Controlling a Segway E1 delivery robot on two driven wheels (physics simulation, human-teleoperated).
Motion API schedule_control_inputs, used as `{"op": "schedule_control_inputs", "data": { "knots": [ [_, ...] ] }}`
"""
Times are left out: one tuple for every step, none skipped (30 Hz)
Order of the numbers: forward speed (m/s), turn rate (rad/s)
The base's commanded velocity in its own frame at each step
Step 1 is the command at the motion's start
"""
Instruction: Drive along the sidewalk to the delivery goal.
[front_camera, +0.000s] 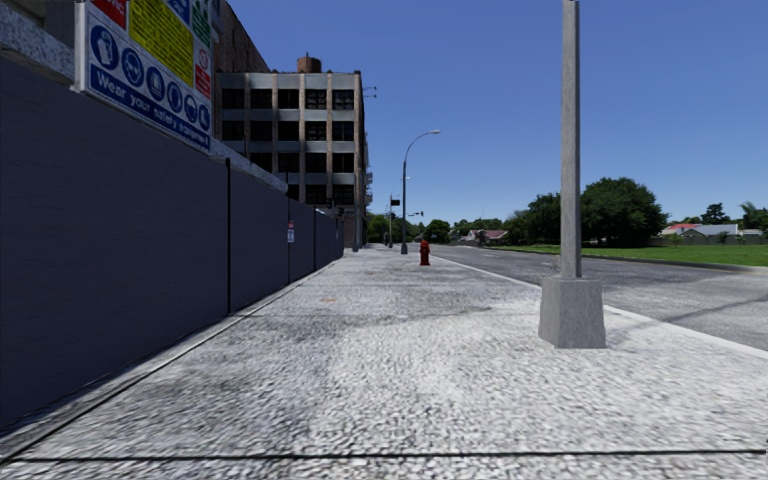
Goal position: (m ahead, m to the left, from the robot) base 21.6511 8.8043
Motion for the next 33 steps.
{"op": "schedule_control_inputs", "data": {
  "knots": [
    [2.0, 0.23],
    [2.0, 0.23],
    [2.0, 0.23],
    [2.0, 0.23],
    [2.0, 0.23],
    [2.0, 0.26],
    [2.0, 0.28],
    [2.0, 0.28],
    [2.0, 0.31],
    [2.0, 0.31],
    [2.0, 0.31],
    [2.0, 0.31],
    [2.0, 0.0],
    [2.0, 0.0],
    [2.0, 0.0],
    [2.0, 0.0],
    [2.0, 0.0],
    [2.0, 0.0],
    [2.0, 0.0],
    [2.0, 0.0],
    [2.0, 0.0],
    [2.0, 0.0],
    [2.0, 0.0],
    [2.0, 0.0],
    [2.0, 0.0],
    [2.0, 0.0],
    [2.0, 0.0],
    [2.0, 0.0],
    [2.0, 0.0],
    [2.0, 0.0],
    [2.0, 0.0],
    [2.0, 0.0],
    [2.0, 0.0]
  ]
}}
